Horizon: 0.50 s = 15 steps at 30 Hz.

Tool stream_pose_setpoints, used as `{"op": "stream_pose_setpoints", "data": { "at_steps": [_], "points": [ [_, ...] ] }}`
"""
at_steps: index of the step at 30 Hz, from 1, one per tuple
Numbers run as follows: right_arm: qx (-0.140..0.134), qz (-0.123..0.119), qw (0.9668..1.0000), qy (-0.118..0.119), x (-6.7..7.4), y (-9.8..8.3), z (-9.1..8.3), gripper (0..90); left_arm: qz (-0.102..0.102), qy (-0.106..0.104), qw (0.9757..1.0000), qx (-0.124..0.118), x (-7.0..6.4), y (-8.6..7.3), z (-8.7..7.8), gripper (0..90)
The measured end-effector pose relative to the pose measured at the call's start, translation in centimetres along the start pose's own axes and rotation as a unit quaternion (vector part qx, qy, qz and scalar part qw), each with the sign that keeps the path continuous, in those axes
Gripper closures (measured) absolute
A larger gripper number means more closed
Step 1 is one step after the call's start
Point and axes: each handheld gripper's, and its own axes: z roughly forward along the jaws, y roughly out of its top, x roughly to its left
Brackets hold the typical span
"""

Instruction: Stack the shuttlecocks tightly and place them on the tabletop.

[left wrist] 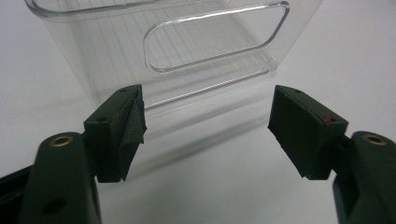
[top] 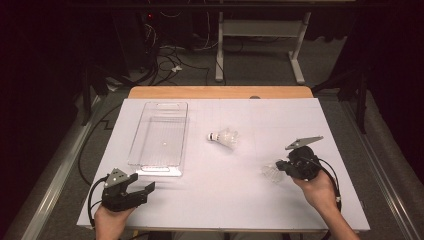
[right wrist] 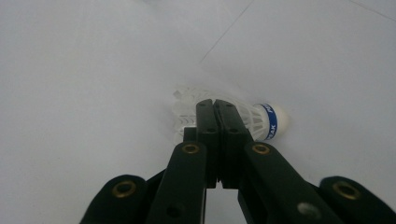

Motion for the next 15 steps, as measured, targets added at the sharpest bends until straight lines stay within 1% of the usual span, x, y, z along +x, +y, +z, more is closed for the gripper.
{"op": "stream_pose_setpoints", "data": {
  "at_steps": [8, 15],
  "points": [
    [-0.004, 0.000, 1.0000, 0.001, -0.06, 0.05, -0.23, 90.0, -0.002, 0.000, 1.0000, 0.000, 0.01, 0.01, 0.01, 28.2],
    [-0.009, -0.001, 0.9999, 0.008, 0.05, 0.42, -0.39, 90.0, 0.002, 0.000, 1.0000, 0.001, 0.00, 0.01, 0.03, 28.2]
  ]
}}
